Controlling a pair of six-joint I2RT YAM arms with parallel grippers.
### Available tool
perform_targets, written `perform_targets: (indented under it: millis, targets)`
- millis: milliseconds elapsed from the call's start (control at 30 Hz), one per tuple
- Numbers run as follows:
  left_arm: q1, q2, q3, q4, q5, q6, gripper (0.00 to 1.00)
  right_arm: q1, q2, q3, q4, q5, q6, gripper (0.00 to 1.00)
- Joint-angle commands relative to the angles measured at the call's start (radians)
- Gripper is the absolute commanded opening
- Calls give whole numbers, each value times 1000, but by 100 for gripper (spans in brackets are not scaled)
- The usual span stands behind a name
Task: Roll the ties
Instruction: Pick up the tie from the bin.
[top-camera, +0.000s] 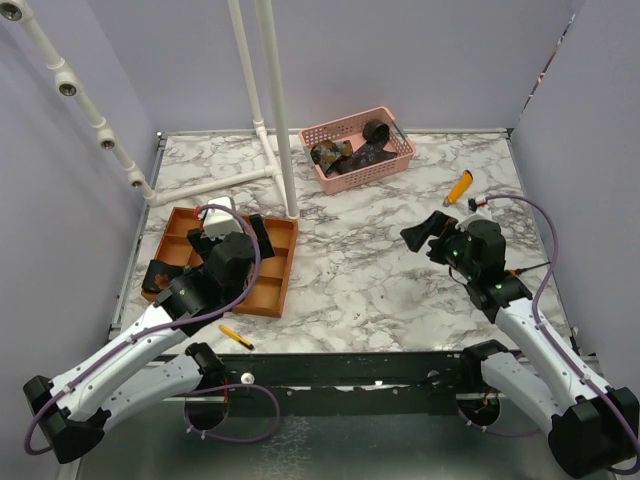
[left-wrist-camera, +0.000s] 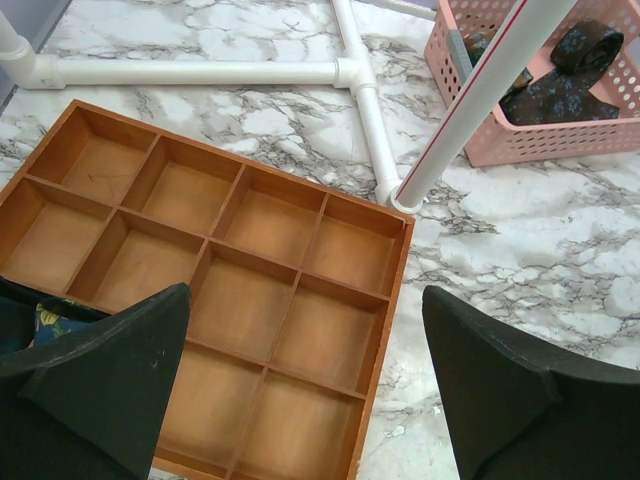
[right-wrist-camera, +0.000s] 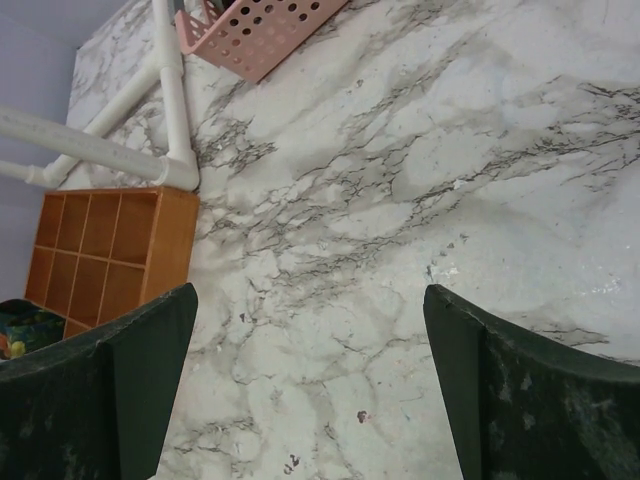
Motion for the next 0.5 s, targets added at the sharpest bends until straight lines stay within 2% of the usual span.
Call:
perform_targets:
  millis: [0, 233, 367, 467]
  targets:
    - [-2, -91, -50, 56, -18, 62, 99, -1, 15, 84, -76, 29, -80, 100]
    - [-1, -202, -107, 108, -16, 132, 99, -1, 117, 210, -39, -8, -119, 100]
    - [-2, -213, -116, 119, -5, 137, 99, 6, 264, 361, -7, -12, -125, 99]
    - [-1, -197, -115, 120, -11, 136, 99, 21, 417, 532, 12, -2, -131, 96]
